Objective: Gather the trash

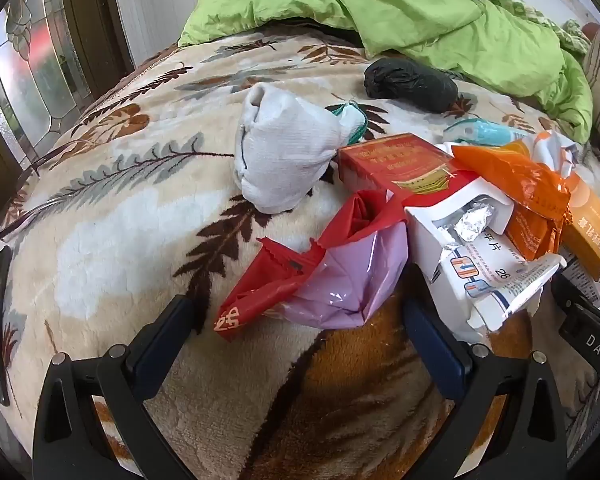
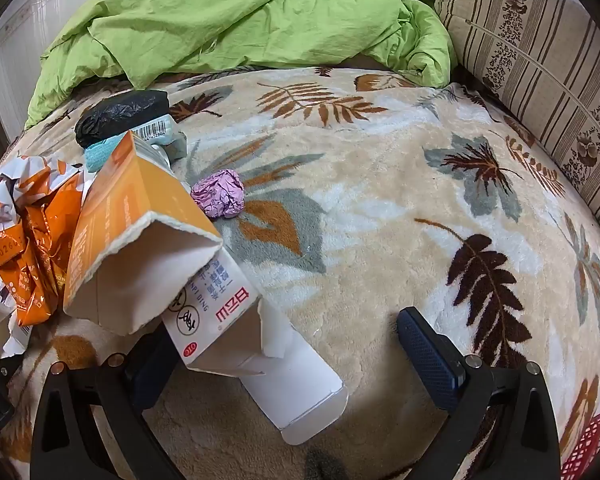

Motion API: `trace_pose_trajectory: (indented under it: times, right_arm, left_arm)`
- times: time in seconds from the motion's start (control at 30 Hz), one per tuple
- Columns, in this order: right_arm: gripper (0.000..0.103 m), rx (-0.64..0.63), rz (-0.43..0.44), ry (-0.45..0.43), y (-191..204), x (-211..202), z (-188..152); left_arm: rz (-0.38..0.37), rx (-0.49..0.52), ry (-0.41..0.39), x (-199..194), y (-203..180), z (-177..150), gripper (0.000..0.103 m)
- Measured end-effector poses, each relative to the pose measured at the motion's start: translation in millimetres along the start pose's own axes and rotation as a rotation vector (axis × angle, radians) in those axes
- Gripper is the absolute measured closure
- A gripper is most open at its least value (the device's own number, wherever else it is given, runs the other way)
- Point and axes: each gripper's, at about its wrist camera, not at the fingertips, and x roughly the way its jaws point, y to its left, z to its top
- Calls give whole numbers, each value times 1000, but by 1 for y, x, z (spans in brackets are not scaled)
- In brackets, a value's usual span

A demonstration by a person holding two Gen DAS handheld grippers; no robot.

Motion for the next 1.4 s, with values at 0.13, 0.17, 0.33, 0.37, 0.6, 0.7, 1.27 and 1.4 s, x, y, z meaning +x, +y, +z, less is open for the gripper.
trace_pose_trajectory:
  times: [0.13,0.17,0.33,0.37,0.6,0.7,1.27,1.4]
  right_arm:
    - [1,3,4,-4,0,0,0]
    - [1,-5,-6,-2,1,0,0]
    - [1,-6,23,21,-4,-1,3]
    - [1,-20,50,38,-6,-2,4]
    - [1,-78,188,132,-27,-49,-4]
    - [1,-77,227,64,-40,-94,-12]
    - [1,-41,222,-145,-81,-240,-73]
    - [1,-42,168,-187,-87,-250,-73]
  left_arm:
    - [10,4,-19,-2,1,-3,0]
    - [15,9,-23,-2,1,-6,0]
    - [1,11,-20,-11,5,-11,0]
    - [0,10,-11,-12,3,-7,0]
    - [-37,31,-101,-74,12,-28,0]
    - [-65,54,-161,-110,12,-36,0]
    - [-91,109,-370,-236,20,-91,0]
    - [-82,97,-371,-239,24,-91,0]
